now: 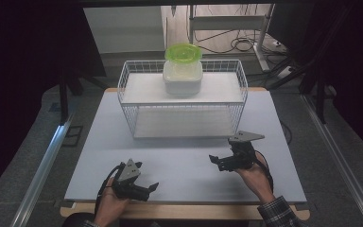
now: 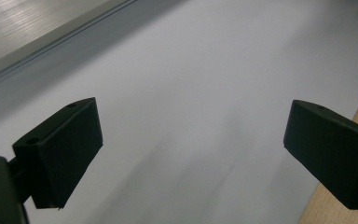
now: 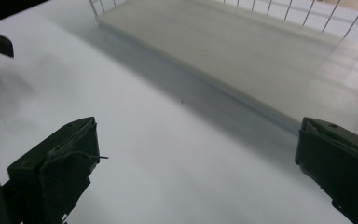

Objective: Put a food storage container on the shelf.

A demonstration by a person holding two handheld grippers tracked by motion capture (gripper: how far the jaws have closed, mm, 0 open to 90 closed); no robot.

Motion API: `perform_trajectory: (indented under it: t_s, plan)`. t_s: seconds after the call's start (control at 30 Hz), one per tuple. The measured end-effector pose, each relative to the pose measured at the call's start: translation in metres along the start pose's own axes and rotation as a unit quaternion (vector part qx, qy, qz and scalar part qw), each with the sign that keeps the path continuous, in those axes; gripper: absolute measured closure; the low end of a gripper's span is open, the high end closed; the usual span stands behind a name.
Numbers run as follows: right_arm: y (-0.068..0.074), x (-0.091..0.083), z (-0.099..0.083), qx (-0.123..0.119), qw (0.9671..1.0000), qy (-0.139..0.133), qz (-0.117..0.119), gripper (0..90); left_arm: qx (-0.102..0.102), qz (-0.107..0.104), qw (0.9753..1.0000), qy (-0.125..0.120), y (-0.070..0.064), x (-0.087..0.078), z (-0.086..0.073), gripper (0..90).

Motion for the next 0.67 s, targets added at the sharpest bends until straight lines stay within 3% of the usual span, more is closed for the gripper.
perform_trajectory:
  t_s: [0.37, 0.43, 0.67]
  plan:
    - [0.0, 0.008, -0.032, -0.012, 0.9994, 0.031, -0.003, 0.0, 0.005, 0.002, 1.0, 0.005, 0.0, 0.0, -0.001, 3.9]
    - [-0.002, 0.012, -0.041, -0.017, 0.9987, 0.048, -0.008, 0.0, 0.007, 0.003, 0.9999, 0.008, -0.001, 0.001, -0.001, 3.9]
    - [-0.003, 0.017, -0.047, -0.029, 0.9976, 0.061, -0.019, 0.0, 0.007, 0.003, 0.9999, 0.01, 0.0, 0.001, -0.001, 3.9]
Point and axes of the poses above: each handheld gripper's, and its own axes: x roughly forward along the jaws, z roughly out of its top, y roughly to its left, the point moved 6 cm from there along x, roughly forward along the jaws, and after that the axes turned 14 degrees about x, right-handed, at the moved point
